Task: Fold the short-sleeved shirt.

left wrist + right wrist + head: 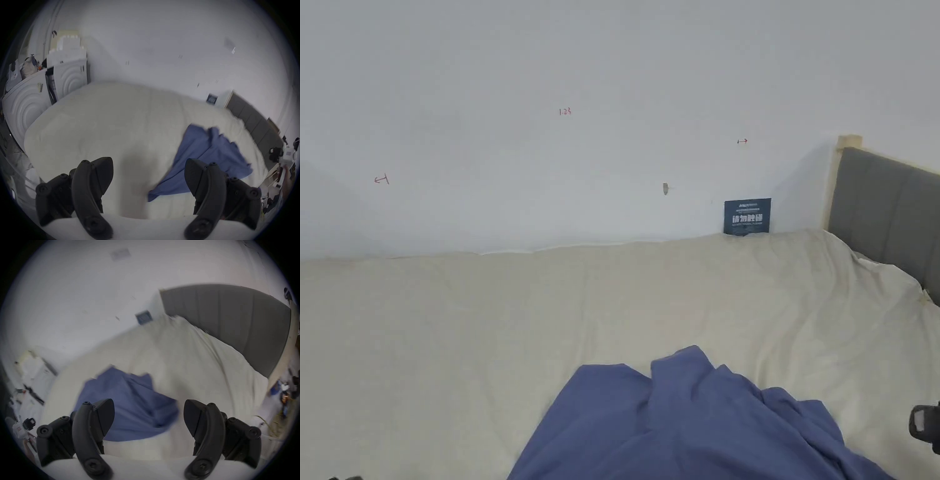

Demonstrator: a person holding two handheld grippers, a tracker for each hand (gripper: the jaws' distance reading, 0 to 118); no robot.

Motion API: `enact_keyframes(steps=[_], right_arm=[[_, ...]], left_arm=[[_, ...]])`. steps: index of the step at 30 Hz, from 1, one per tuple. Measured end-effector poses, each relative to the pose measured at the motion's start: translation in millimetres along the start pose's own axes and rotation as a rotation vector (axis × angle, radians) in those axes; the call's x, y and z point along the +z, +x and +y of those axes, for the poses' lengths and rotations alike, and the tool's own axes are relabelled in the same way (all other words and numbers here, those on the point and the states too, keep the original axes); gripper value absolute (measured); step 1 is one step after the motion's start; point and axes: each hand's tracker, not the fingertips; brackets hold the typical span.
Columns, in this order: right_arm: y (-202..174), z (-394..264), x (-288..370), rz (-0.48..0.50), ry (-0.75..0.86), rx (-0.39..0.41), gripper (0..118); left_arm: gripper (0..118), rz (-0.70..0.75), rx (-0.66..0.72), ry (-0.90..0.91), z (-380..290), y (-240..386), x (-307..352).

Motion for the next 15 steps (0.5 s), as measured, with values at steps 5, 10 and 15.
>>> enact_keyframes(steps=[5,10,15], right_arm=[[-56.2,-37.0,30.5,0.245,0.135,0.052,0],[-75.7,-67.8,29.1,0.291,0.160,0.076,0],[-83.9,-69.1,30.6,0.265,0.176,0.156,0]], left_arm=[[0,-0.040,0.109,0.090,-17.8,16.1,33.2],[0,0.037,0.075,0.193,-37.5,23.1,50.4],[0,0.047,0.112,0.183,-39.7,6.3,59.2]])
